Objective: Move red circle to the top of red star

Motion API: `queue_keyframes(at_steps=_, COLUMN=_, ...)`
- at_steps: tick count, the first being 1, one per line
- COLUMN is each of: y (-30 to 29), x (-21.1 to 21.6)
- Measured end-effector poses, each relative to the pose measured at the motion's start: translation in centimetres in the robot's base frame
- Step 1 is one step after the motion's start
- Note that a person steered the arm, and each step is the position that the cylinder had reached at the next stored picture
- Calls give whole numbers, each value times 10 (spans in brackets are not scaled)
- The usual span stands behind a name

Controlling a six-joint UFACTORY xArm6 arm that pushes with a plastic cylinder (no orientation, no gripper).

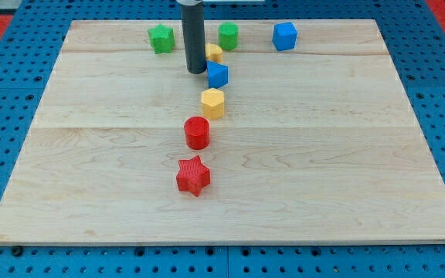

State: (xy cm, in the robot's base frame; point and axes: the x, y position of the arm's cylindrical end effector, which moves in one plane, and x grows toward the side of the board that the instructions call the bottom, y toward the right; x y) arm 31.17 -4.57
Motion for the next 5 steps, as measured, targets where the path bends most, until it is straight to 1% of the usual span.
queue_keyframes(at_steps=1, y=0, x=-12)
queue_keyframes(at_steps=3, y=-4, x=-10)
queue_keyframes(at_steps=5, y=-33, x=46)
